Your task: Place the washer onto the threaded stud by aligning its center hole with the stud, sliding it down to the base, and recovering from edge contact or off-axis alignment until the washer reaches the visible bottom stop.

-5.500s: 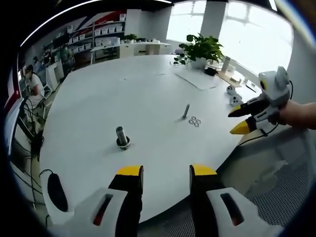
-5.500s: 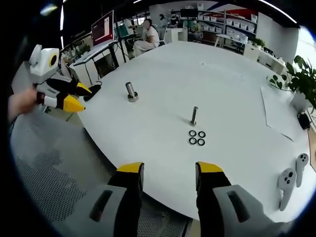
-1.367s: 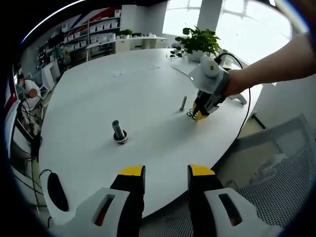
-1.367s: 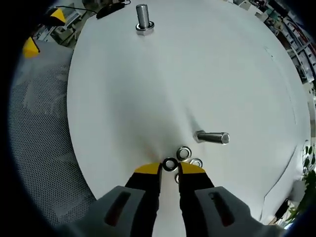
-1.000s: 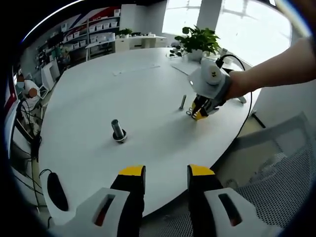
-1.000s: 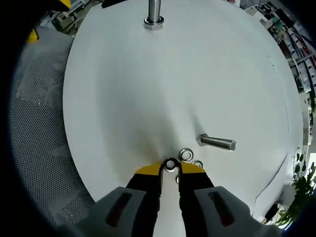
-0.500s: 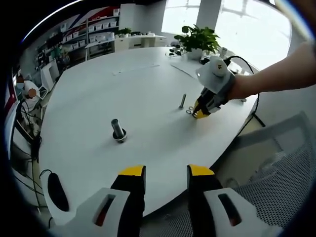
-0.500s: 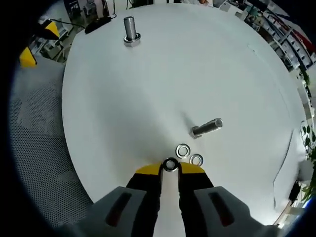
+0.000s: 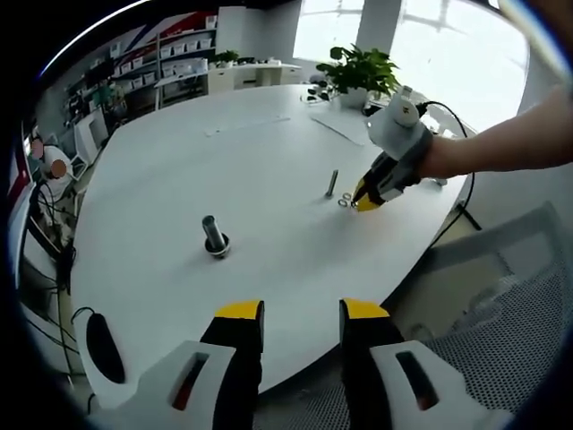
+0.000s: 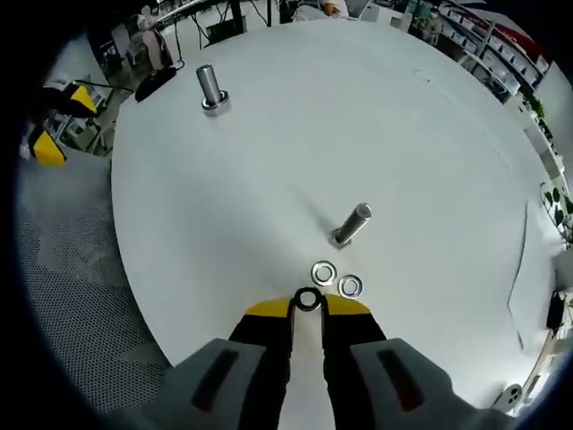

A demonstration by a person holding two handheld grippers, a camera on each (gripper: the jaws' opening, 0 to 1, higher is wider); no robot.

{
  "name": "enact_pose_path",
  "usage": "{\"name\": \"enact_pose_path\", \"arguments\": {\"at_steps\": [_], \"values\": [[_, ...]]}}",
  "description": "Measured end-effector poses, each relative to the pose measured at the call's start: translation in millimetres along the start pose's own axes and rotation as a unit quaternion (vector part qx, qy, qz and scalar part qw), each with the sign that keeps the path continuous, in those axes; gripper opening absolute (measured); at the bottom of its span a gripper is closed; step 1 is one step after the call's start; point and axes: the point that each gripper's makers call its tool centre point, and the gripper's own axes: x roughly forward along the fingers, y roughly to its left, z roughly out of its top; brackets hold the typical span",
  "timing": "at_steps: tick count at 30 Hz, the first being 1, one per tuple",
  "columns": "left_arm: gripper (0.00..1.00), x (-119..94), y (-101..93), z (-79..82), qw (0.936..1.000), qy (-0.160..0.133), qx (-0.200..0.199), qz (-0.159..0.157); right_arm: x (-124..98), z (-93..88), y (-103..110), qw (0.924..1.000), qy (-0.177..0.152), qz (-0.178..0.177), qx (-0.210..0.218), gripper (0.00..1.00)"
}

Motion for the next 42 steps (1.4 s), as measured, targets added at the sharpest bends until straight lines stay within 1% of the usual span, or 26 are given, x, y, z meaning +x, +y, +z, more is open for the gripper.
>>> {"name": "enact_pose_path", "arguments": {"at_steps": [4,6,8,9,15,18,22,28,31,36,42], "values": [[0.32,-1.0,-0.3,0.7,1.0000,-0.001,-0.001,0.001,-10.0,8.4,-5.5,0.9999,-0.015,-0.001,0.003,0.14],[0.32,-0.4,-0.7,-0.1,1.0000,0.000,0.000,0.000,-12.8,9.7,-10.2,0.9999,-0.014,-0.008,0.001,0.14],[0.32,-0.5,-1.2,-0.3,1.0000,0.001,0.001,0.000,-17.3,12.2,-12.9,0.9998,-0.017,-0.010,0.010,0.14],[0.32,-0.2,-1.2,-0.1,1.0000,0.001,0.001,0.000,-20.2,15.7,-13.6,0.9995,-0.025,-0.009,0.017,0.14],[0.32,0.2,-2.0,-1.1,1.0000,0.003,0.004,-0.001,-30.6,31.4,-19.1,0.9986,-0.048,-0.015,0.017,0.14],[0.32,-0.1,-2.0,-0.3,1.0000,0.002,0.004,-0.002,-34.7,42.9,-20.7,0.9978,-0.063,-0.017,0.016,0.14],[0.32,-0.5,-2.1,0.4,1.0000,0.000,0.003,-0.002,-37.5,53.7,-19.8,0.9972,-0.072,-0.020,0.007,0.14],[0.32,-0.3,-2.7,0.0,1.0000,0.001,0.003,-0.003,-32.6,59.9,-20.8,0.9977,-0.065,-0.017,-0.006,0.14],[0.32,-0.5,-3.2,0.1,1.0000,0.000,0.004,-0.003,-28.6,57.6,-20.7,0.9984,-0.052,-0.016,-0.018,0.14],[0.32,-0.6,-3.0,0.5,1.0000,-0.001,0.003,-0.003,-21.9,54.9,-21.9,0.9990,-0.038,-0.012,-0.020,0.14],[0.32,-0.1,-3.4,-0.8,1.0000,0.003,0.003,-0.004,-17.8,56.8,-22.8,0.9992,-0.033,-0.013,-0.018,0.14]]}}
